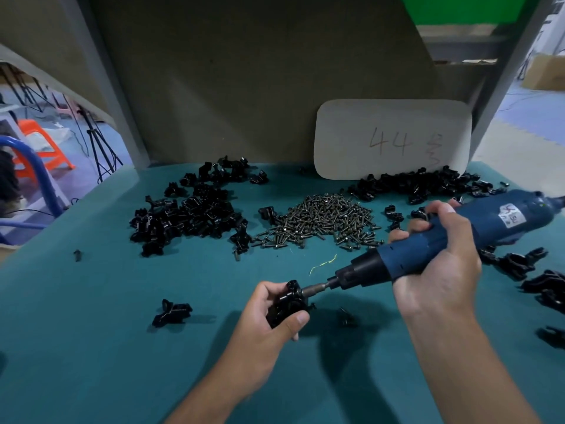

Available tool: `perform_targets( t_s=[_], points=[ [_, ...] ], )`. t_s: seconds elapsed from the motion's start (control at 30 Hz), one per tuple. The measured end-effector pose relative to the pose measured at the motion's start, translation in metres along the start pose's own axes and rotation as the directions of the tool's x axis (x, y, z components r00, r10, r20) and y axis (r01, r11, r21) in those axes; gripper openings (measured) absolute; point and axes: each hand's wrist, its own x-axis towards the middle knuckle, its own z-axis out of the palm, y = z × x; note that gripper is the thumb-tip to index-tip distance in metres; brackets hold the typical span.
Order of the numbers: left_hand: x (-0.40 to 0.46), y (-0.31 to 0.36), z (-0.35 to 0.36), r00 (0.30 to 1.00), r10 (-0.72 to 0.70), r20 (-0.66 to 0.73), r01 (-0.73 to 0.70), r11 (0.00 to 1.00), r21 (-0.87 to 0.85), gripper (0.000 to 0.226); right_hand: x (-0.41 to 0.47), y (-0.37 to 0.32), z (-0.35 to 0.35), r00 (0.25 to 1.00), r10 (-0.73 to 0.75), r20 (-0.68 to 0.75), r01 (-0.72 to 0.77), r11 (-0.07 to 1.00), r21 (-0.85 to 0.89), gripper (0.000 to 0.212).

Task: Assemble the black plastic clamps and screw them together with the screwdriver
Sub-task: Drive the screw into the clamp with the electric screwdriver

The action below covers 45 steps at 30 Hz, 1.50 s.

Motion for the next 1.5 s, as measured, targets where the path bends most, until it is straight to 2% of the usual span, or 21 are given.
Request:
perform_targets(
  t_s=[0.27,0.43,0.6,0.93,1.3,1.5],
  points=[
    [-0.002,0.005,-0.002,0.99,-0.084,0.109,0.094,0.991,-0.09,0.043,-0.002,0.001,-0.009,1.0,0.001,0.008,-0.002,0.999,0.036,0.013],
    [-0.003,0.004,-0.001,0.992,-0.078,0.097,0.081,0.996,-0.027,0.028,-0.005,0.003,-0.013,1.0,-0.017,0.013,0.017,0.999,0.035,0.013],
    [-0.002,0.004,0.0,0.995,-0.057,0.078,0.059,0.998,-0.031,0.026,-0.004,0.005,-0.011,1.0,-0.025,0.011,0.025,0.999,0.036,0.012],
    [-0.001,0.002,0.002,0.997,-0.046,0.056,0.049,0.998,-0.05,0.031,-0.005,0.009,-0.02,0.996,-0.019,-0.086,0.026,0.996,0.081,0.009],
    [0.002,-0.005,0.002,0.994,-0.096,0.046,0.096,0.995,-0.001,0.046,-0.004,0.013,-0.029,0.997,-0.034,-0.075,0.04,0.996,0.085,0.008],
    [0.006,-0.006,-0.003,0.985,-0.144,0.1,0.143,0.99,0.016,0.049,-0.001,0.019,-0.034,0.997,-0.056,-0.059,0.06,0.996,0.071,0.007]
  ],
)
